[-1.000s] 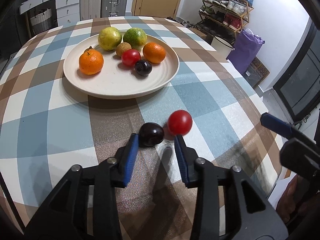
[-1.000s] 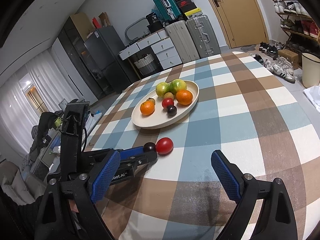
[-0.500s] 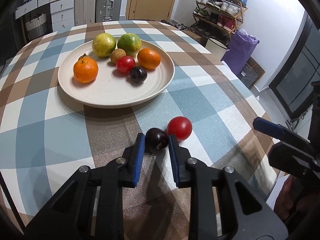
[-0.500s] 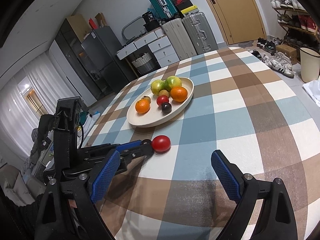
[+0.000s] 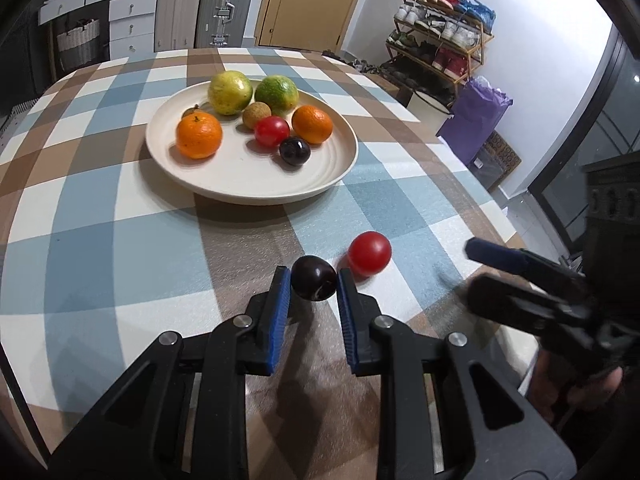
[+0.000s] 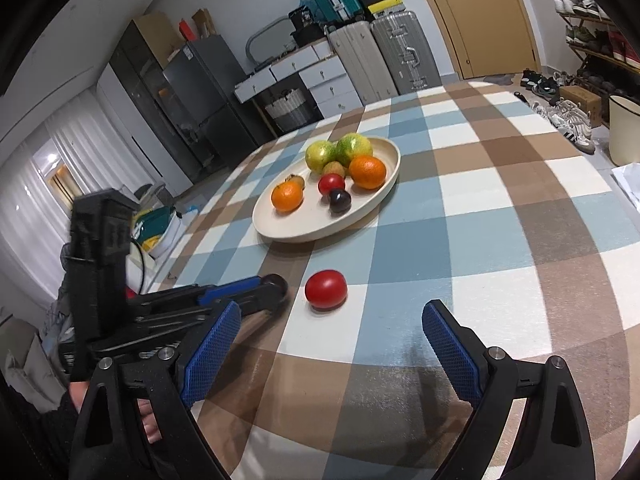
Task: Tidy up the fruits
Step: 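Lift the dark plum with the left gripper while the right gripper grasps the red tomato, then carry the plum and tomato onto the cream plate and open both grippers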
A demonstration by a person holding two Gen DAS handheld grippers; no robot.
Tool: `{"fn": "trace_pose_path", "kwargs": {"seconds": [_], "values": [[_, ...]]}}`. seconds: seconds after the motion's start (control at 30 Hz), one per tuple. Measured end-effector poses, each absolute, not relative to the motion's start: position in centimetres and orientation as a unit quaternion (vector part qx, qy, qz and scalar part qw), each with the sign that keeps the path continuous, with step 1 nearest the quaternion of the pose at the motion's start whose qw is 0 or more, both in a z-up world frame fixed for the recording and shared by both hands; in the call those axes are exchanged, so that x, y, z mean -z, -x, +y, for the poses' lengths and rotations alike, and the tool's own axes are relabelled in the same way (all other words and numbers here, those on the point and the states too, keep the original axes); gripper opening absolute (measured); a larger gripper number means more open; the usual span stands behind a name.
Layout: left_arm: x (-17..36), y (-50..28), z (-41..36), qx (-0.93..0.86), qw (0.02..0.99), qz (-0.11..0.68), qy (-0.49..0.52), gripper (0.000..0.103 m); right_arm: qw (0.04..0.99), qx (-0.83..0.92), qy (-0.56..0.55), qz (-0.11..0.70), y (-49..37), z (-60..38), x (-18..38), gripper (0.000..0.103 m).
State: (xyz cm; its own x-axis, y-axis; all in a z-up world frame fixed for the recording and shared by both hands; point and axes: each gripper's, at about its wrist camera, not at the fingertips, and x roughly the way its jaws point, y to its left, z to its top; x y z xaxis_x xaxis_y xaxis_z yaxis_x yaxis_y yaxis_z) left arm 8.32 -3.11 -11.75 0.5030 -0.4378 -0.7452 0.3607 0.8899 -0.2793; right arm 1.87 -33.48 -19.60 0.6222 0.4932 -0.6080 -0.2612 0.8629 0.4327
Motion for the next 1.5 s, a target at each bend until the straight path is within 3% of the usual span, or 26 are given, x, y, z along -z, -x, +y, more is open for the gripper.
{"fn": "trace_pose_path", "kwargs": {"seconds": [0.5, 0.6, 0.8, 0.87, 0.97, 1.5], "values": [[9.6, -6.6, 2.9, 0.213, 0.88, 0.413, 0.098, 0.021, 0.877, -0.206, -0.1, 0.423, -5.3, -29.6, 21.4, 0.094], [9.4, -6.6, 4.0, 0.207, 0.882, 0.409, 0.107, 0.021, 0.878, -0.202, -0.086, 0.424, -5.9, -29.0, 21.4, 0.09], [8.9, -7.1, 5.6, 0.193, 0.887, 0.401, 0.121, 0.021, 0.878, -0.175, -0.033, 0.444, -7.1, -27.3, 21.9, 0.068], [8.6, -7.4, 5.7, 0.194, 0.888, 0.399, 0.12, 0.021, 0.88, -0.17, -0.022, 0.443, -7.3, -27.1, 21.9, 0.048], [8.1, -8.0, 5.5, 0.199, 0.889, 0.396, 0.118, 0.021, 0.875, -0.178, -0.036, 0.448, -7.7, -27.5, 22.0, 0.032], [7.1, -14.1, 1.3, 0.221, 0.881, 0.407, 0.098, 0.021, 0.888, -0.223, -0.098, 0.389, -9.0, -29.4, 18.5, 0.032]]}}
